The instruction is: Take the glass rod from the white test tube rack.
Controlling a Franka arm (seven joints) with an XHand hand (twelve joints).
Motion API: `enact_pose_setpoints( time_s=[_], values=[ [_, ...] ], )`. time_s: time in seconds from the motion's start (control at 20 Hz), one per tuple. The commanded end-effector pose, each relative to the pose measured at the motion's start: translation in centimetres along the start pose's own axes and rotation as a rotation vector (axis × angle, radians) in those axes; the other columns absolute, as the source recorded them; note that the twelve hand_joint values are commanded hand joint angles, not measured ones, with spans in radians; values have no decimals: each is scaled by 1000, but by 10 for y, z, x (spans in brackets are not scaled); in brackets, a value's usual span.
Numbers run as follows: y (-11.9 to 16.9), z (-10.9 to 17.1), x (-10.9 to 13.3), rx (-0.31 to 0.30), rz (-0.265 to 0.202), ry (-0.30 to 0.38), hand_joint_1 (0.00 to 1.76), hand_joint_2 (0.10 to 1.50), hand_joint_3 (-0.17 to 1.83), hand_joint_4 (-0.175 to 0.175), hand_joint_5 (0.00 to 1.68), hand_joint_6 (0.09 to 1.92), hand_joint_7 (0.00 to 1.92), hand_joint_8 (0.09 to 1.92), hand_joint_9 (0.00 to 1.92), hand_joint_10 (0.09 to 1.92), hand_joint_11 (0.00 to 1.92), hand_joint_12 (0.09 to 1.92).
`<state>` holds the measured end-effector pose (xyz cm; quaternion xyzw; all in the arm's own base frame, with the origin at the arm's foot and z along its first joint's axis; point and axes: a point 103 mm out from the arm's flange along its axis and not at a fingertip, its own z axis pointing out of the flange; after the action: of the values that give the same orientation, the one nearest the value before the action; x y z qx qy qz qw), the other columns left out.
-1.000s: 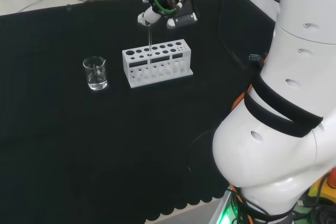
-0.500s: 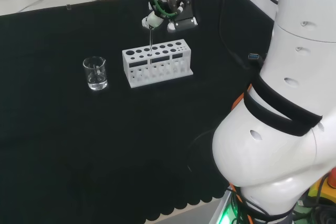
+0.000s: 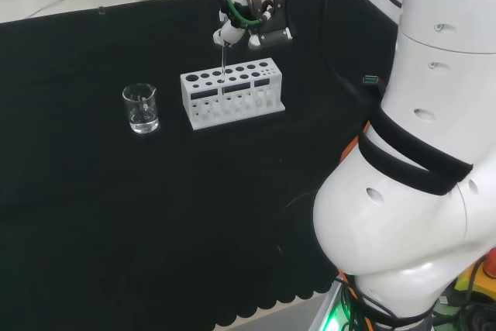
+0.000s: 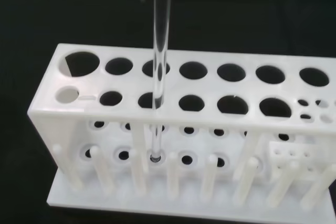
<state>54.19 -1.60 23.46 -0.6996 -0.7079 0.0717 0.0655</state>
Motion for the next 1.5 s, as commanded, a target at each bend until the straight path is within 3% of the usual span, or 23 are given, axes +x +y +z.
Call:
enact_pose_setpoints(
  time_s=[0.05, 0.25, 0.4, 0.65, 0.95, 1.1, 1.25, 1.4, 1.5],
  values=[
    [0, 2, 5, -4, 4, 2, 999, 770, 540, -175, 729, 857, 1099, 1123, 1692, 684, 1812, 717],
    [-1, -3, 7, -8, 3, 52, 1090, 761, 555, -175, 825, 847, 1163, 1115, 1745, 589, 1878, 607],
    [-2, -6, 8, -3, 4, 19, 1112, 763, 563, -175, 844, 848, 1175, 1116, 1748, 575, 1890, 589],
    [-3, -18, 20, 13, -6, 33, 1121, 766, 571, -175, 849, 851, 1179, 1118, 1748, 572, 1895, 582],
    [-6, -13, 31, -13, -9, 8, 1167, 726, 621, -175, 858, 864, 1183, 1118, 1728, 572, 1910, 537],
    [-3, -13, 29, -43, -15, 65, 1171, 939, 291, -175, 988, 943, 1215, 1111, 1695, 617, 1898, 473],
    [-2, -12, 29, -78, -21, 55, 1179, 1000, 162, -175, 1039, 910, 1250, 1117, 1680, 656, 1845, 431],
    [-3, -13, 31, -146, -7, 102, 1270, 832, 471, -175, 1064, 930, 1142, 996, 1639, 736, 1768, 440],
    [-3, -17, 32, -204, 1, 132, 1289, 754, 636, -175, 1059, 909, 1128, 1083, 1619, 794, 1720, 482]
  ],
)
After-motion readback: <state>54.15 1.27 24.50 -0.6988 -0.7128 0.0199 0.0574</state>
